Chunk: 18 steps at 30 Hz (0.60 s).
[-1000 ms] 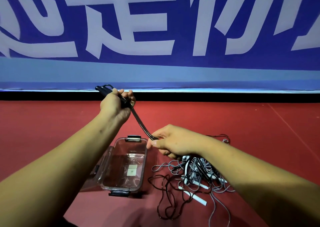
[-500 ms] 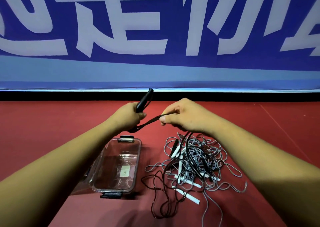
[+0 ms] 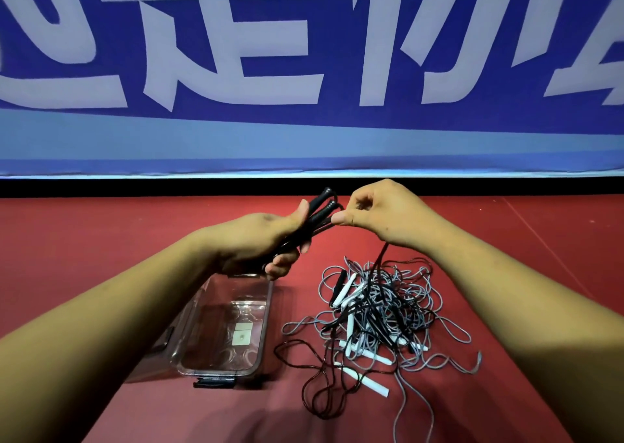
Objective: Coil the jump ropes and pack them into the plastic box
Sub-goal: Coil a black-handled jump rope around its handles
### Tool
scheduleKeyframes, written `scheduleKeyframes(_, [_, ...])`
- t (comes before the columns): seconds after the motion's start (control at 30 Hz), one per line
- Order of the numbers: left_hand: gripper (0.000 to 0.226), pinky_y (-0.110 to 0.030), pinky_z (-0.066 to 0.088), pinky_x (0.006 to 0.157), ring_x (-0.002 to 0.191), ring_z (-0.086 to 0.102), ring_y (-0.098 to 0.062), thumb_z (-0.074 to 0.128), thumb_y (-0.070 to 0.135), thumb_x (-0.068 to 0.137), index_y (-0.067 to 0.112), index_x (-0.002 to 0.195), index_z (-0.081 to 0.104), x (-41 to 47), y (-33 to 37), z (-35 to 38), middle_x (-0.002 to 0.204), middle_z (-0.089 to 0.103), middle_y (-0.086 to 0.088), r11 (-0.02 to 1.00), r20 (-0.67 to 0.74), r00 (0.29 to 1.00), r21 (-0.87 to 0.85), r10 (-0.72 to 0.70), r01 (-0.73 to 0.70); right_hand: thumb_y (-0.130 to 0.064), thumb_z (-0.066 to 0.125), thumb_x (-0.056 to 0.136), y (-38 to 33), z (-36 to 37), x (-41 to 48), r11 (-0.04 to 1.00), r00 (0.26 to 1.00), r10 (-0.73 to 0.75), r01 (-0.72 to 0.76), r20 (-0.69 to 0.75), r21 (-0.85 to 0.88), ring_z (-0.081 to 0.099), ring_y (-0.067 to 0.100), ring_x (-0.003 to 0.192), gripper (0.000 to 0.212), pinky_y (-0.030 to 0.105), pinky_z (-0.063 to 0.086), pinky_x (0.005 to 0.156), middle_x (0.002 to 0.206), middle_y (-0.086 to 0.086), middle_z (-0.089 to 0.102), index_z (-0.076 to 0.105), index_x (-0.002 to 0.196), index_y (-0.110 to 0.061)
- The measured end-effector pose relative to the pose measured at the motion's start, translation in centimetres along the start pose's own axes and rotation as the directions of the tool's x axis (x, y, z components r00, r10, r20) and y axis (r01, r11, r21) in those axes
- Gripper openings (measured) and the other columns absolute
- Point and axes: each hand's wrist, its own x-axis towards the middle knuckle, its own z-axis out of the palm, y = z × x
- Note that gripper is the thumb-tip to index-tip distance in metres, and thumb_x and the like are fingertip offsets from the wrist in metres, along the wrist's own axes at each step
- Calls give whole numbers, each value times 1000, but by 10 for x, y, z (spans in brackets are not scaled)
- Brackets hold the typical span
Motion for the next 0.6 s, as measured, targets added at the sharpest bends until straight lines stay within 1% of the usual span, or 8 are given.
scheduleKeyframes(0.07, [49,-27,27,51,50,37,-19,59,59,89,13,76,49,-1,-3,-6,54,40,-7,981,17,1000,194,24,-27,-40,78,78,1,0,-1,1000,1000,-22,21,19,11,35,3,47,31,16,27,47,48,-10,43,67,65,-15])
scheduleKeyframes(0.13, [40,-26,32,51,54,44,-20,76,44,82,14,75,50,0,-9,-9,56,49,-8,907,-4,1000,421,12,-9,-35,76,81,-1,0,-2,998,994,-61,63,87,-10,39,2,52,22,18,32,51,56,-8,53,73,73,-15])
scheduleKeyframes(0.27, [27,-19,42,44,46,56,-11,72,22,90,12,81,48,7,-22,-7,52,47,4,823,-117,992,558,-53,110,-23,69,88,-8,0,-7,990,968,-107,126,228,-69,48,8,60,12,23,37,58,72,3,68,76,87,-14])
scheduleKeyframes(0.37, [20,-8,32,41,37,44,2,68,23,92,15,86,51,6,-20,2,52,47,9,662,-103,994,744,-23,92,-25,68,88,-11,2,-6,976,972,-155,178,178,-122,62,9,76,12,25,47,71,80,-4,72,76,88,-17])
scheduleKeyframes(0.43, [21,-10,31,46,50,45,-1,69,29,91,16,89,53,2,-15,9,63,49,7,558,-23,999,830,23,6,-29,70,86,-9,0,-2,977,980,-165,179,114,-115,64,7,81,11,27,50,75,81,-8,72,76,85,-20])
scheduleKeyframes(0.5, [24,-15,37,58,63,48,-10,70,34,90,13,95,58,-3,-9,11,73,57,2,532,52,993,841,109,-102,-31,73,84,-1,-2,2,989,989,-136,139,63,-56,61,3,72,11,22,47,68,74,-10,70,75,80,-20])
scheduleKeyframes(0.57, [25,-17,41,64,65,51,-2,72,34,88,19,104,61,-8,-2,9,76,62,7,582,46,969,793,242,-183,-27,73,84,9,-1,3,994,996,-77,74,34,79,52,2,54,16,19,41,57,63,-7,64,74,78,-13])
scheduleKeyframes(0.6, [25,-15,41,61,62,50,4,74,33,86,25,105,60,-9,2,8,72,61,12,619,7,951,757,310,-208,-22,70,87,14,2,2,985,999,-29,22,40,170,47,5,48,18,22,39,53,58,-2,59,72,80,-6])
